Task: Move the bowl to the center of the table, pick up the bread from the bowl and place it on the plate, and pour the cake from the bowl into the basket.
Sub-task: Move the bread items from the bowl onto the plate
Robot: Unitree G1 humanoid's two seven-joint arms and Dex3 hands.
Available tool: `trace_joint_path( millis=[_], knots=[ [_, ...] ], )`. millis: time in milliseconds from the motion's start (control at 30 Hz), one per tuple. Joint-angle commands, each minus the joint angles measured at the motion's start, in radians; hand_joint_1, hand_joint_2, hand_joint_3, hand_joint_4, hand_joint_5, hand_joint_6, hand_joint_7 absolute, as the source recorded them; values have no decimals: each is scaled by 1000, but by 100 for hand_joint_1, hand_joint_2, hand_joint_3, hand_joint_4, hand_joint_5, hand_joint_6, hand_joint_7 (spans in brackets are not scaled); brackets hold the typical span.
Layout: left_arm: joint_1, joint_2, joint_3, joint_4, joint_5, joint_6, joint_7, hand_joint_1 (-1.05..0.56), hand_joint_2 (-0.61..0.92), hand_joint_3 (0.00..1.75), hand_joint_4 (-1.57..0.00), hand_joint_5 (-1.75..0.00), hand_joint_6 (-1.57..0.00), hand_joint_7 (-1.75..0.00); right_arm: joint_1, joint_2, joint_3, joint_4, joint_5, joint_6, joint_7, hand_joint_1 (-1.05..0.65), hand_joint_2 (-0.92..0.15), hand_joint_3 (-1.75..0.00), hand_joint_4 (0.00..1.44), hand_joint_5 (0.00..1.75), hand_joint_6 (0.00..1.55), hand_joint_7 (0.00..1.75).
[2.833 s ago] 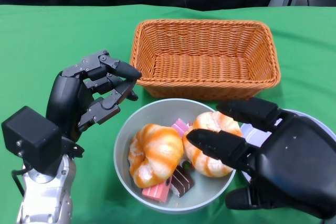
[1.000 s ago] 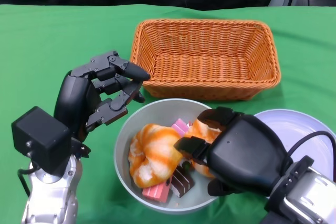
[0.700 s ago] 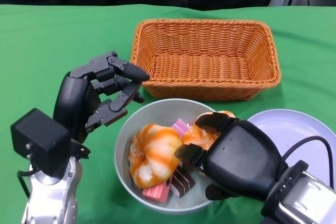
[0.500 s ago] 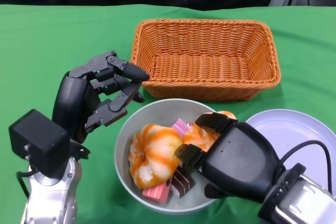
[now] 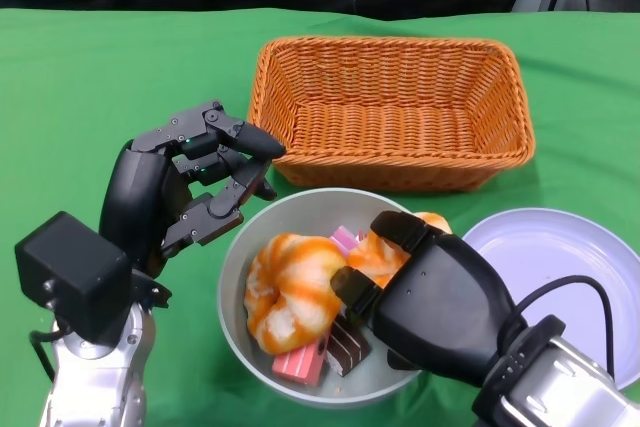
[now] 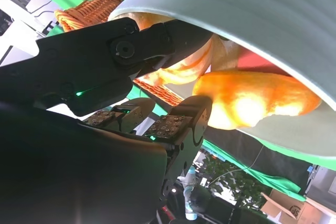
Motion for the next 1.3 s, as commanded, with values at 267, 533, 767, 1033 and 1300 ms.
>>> trace_joint_path(
  millis=[267,533,767,1033,1300],
  knots=[
    [13,8,6,-23,-1,9,9,-13,82,50,-76,-137,-87,-96,-17,1,52,46,-94,63,34,-80,-92,-5,49,1,56,0],
    [14,11,9,-23,0,5,7,-12,83,53,-76,-138,-87,-97,-23,11,86,81,-163,124,41,-70,-90,-1,51,1,55,0],
    [15,10,8,-24,8,4,13,-11,81,57,-75,-139,-87,-99,-31,29,96,98,-186,158,90,-58,-84,0,50,1,53,0],
    [26,11,7,-45,5,17,13,-11,80,60,-75,-141,-86,-102,-45,34,103,119,-183,159,106,-57,-83,0,54,2,53,0],
    [27,7,8,-51,0,24,16,-10,78,64,-74,-143,-85,-103,-59,38,113,185,-170,177,37,-56,-82,0,60,3,54,0]
  ],
)
